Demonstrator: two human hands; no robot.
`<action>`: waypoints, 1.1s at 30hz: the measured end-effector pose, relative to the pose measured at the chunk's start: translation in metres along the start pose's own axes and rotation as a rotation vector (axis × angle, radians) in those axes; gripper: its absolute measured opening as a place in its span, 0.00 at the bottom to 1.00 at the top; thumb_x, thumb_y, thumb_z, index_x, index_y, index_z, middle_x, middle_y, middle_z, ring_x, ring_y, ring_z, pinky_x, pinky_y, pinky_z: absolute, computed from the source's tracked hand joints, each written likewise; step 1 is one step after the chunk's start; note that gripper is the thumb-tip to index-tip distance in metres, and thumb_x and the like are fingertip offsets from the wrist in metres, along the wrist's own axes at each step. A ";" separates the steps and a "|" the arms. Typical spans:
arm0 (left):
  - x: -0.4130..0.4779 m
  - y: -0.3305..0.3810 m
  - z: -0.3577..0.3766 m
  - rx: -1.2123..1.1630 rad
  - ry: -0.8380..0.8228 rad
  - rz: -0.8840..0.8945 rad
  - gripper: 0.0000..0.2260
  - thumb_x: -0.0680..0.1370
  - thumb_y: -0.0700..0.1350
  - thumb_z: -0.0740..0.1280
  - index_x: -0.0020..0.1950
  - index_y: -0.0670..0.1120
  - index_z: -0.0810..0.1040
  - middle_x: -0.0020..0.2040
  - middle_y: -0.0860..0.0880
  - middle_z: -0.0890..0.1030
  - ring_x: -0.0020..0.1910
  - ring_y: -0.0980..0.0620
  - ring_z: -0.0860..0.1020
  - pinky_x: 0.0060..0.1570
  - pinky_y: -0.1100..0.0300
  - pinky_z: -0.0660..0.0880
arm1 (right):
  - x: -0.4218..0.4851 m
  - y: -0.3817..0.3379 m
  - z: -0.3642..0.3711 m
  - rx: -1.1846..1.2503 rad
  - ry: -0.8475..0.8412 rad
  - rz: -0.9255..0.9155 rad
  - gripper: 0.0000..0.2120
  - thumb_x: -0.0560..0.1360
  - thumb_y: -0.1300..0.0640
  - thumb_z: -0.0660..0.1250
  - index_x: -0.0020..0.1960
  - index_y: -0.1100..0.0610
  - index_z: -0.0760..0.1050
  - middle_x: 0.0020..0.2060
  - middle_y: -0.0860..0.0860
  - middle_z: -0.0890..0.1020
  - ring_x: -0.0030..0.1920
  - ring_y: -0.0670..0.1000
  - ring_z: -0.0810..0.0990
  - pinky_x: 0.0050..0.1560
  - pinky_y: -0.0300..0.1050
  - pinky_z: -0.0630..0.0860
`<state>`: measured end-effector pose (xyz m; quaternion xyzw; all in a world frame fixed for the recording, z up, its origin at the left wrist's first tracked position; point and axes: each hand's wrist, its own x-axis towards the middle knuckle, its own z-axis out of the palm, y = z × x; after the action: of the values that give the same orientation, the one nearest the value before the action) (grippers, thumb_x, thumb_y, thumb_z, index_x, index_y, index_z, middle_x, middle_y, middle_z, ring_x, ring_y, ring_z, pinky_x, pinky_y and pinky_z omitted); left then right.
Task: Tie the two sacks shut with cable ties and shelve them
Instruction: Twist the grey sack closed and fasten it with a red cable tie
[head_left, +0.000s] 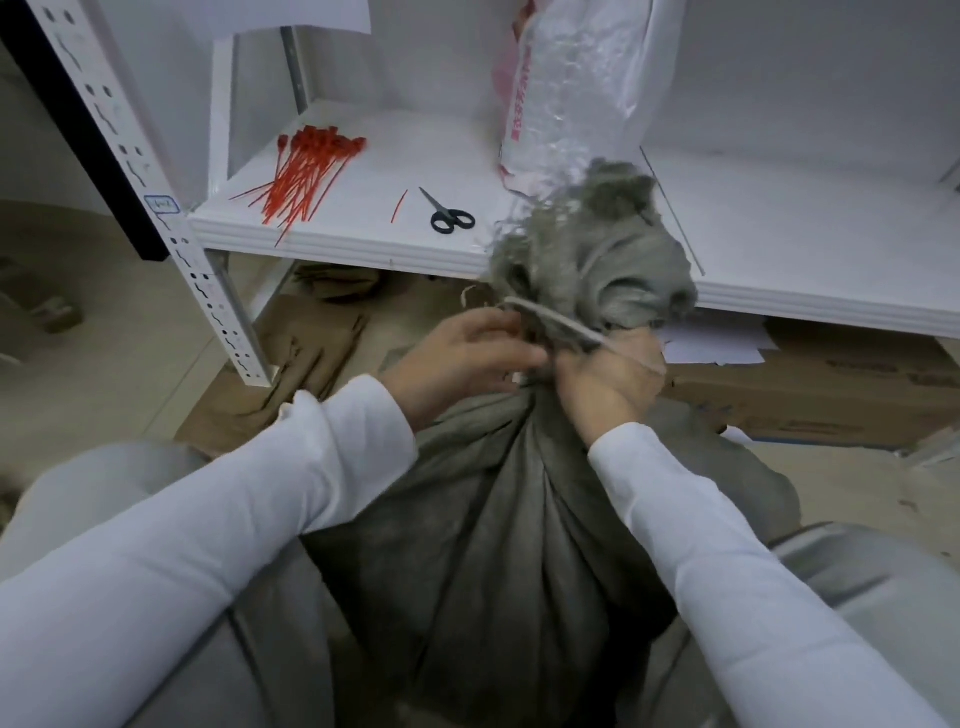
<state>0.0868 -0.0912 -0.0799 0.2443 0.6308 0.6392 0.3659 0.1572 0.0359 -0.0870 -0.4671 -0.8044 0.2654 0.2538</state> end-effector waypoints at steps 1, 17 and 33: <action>-0.004 -0.003 0.003 0.078 -0.027 0.055 0.20 0.67 0.38 0.76 0.57 0.41 0.77 0.50 0.49 0.83 0.50 0.54 0.81 0.49 0.62 0.79 | -0.007 -0.004 0.000 -0.091 -0.046 -0.075 0.09 0.77 0.58 0.63 0.54 0.59 0.77 0.56 0.58 0.80 0.59 0.61 0.77 0.54 0.49 0.70; 0.039 -0.034 -0.017 -0.210 0.577 -0.060 0.20 0.67 0.42 0.71 0.58 0.45 0.78 0.52 0.44 0.83 0.48 0.45 0.82 0.46 0.52 0.80 | -0.030 0.021 0.026 0.247 -0.471 -0.769 0.22 0.65 0.71 0.65 0.57 0.57 0.79 0.56 0.53 0.81 0.56 0.49 0.79 0.57 0.38 0.75; 0.043 -0.026 -0.013 -0.399 0.096 -0.120 0.10 0.80 0.40 0.59 0.55 0.40 0.78 0.47 0.45 0.84 0.48 0.48 0.82 0.51 0.55 0.80 | 0.001 0.042 0.012 -0.200 -0.940 -0.229 0.33 0.71 0.38 0.69 0.73 0.49 0.68 0.70 0.46 0.71 0.70 0.52 0.68 0.66 0.39 0.62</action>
<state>0.0541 -0.0677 -0.1132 0.0983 0.5218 0.7393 0.4142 0.1750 0.0527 -0.1236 -0.2275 -0.8994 0.3394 -0.1553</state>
